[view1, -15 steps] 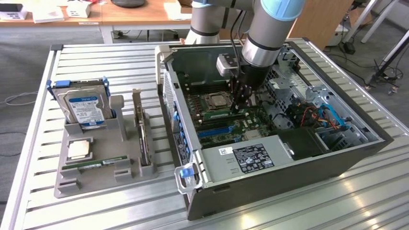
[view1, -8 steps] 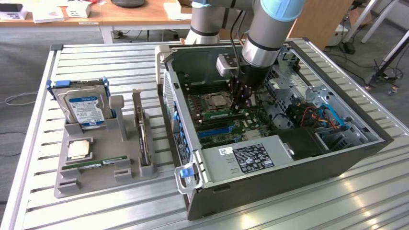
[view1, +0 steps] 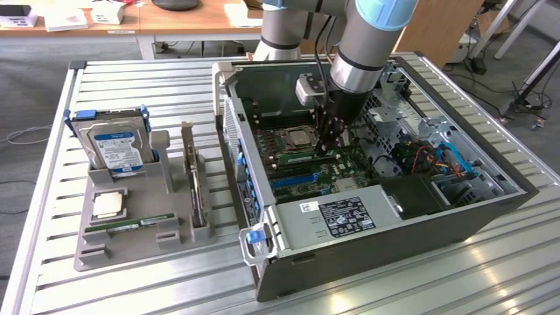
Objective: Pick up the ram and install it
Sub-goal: 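Insert the ram into the slot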
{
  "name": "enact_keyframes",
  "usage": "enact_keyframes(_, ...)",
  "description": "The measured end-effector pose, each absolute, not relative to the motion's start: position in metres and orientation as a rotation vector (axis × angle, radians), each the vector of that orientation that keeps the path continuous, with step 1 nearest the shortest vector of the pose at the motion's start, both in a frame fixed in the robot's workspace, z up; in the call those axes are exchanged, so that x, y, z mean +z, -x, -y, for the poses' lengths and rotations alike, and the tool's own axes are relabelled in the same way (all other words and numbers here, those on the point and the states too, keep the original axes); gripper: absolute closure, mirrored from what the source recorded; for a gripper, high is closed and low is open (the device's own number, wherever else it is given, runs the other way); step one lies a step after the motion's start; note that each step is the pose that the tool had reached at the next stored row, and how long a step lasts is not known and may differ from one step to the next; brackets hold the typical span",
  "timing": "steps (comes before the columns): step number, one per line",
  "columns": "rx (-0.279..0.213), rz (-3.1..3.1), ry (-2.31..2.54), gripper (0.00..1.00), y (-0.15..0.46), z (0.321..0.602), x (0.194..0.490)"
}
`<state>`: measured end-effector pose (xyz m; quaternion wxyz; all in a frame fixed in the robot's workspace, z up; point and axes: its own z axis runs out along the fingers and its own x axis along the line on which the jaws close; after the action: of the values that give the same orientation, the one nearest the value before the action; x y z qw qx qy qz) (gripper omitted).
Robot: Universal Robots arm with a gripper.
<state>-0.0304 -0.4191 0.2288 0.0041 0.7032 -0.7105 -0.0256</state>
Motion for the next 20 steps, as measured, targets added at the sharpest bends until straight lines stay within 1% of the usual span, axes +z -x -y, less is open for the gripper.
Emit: enact_keyframes(20, -0.080, 2.226, -2.203, 0.88, 0.0305, 0.4189, 0.2235)
